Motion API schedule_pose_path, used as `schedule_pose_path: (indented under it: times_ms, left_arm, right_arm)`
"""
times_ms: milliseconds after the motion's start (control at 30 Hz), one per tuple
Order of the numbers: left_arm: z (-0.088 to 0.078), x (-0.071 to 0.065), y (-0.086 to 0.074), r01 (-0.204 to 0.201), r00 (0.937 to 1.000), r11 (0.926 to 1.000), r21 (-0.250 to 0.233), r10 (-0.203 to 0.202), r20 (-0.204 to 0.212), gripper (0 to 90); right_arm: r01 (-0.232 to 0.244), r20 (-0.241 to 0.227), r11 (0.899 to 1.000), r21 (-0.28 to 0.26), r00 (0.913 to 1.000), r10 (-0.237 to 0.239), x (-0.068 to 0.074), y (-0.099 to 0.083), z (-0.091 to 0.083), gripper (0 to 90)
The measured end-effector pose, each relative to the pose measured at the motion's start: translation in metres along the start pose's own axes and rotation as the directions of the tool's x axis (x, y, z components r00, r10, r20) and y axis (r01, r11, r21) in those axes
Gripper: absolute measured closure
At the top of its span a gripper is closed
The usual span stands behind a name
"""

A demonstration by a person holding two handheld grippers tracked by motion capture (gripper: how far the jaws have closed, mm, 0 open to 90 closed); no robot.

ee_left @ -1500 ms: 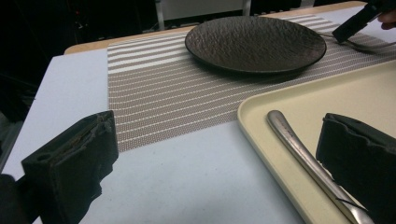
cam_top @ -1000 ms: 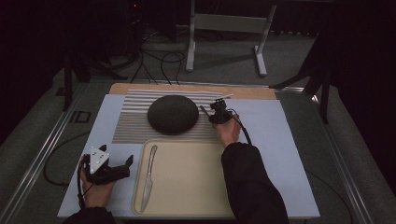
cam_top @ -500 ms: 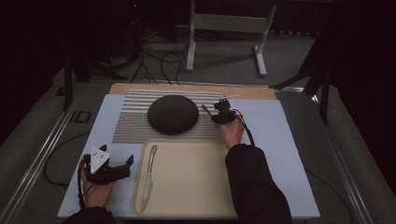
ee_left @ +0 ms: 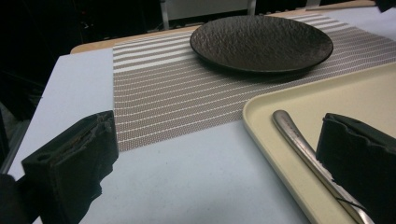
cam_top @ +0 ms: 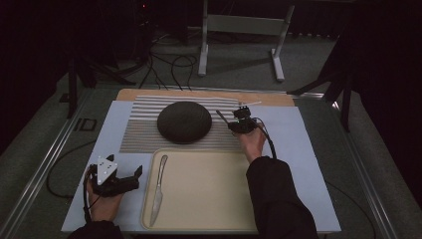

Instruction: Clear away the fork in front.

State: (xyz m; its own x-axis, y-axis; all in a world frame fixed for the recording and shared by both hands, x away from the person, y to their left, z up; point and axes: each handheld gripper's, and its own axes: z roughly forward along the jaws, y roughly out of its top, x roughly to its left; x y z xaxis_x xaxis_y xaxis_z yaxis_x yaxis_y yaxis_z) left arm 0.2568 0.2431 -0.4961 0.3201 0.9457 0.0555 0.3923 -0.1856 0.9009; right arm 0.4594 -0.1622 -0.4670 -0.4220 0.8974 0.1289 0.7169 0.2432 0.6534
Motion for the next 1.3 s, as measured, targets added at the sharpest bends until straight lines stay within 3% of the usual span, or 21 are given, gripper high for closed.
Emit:
schedule_pose_path:
  times_ms: [433, 733, 800, 1300]
  left_arm:
    - [0.001, -0.001, 0.0, 0.0, 1.0, 1.0, 0.005, 0.0, -0.001, 0.0]
    - [0.002, -0.001, 0.0, -0.002, 1.0, 0.9998, 0.018, 0.002, -0.002, 0.0]
    - [0.002, -0.001, 0.0, -0.004, 1.0, 0.9998, 0.021, 0.004, -0.004, 0.0]
    - [0.003, -0.008, 0.003, -0.008, 0.9999, 0.999, 0.044, 0.008, 0.009, 0.0]
  right_arm:
    - [0.04, -0.033, 0.998, -0.046, 0.9986, -0.041, -0.001, -0.015, -0.02, 85.9]
    - [0.057, -0.055, 0.995, -0.086, 0.9966, -0.062, 0.006, -0.03, -0.032, 85.9]
    - [0.086, -0.058, 0.992, -0.096, 0.994, -0.092, 0.011, -0.038, -0.036, 85.9]
    - [0.12, -0.105, 0.98, -0.156, 0.985, -0.138, 0.022, -0.063, -0.05, 85.9]
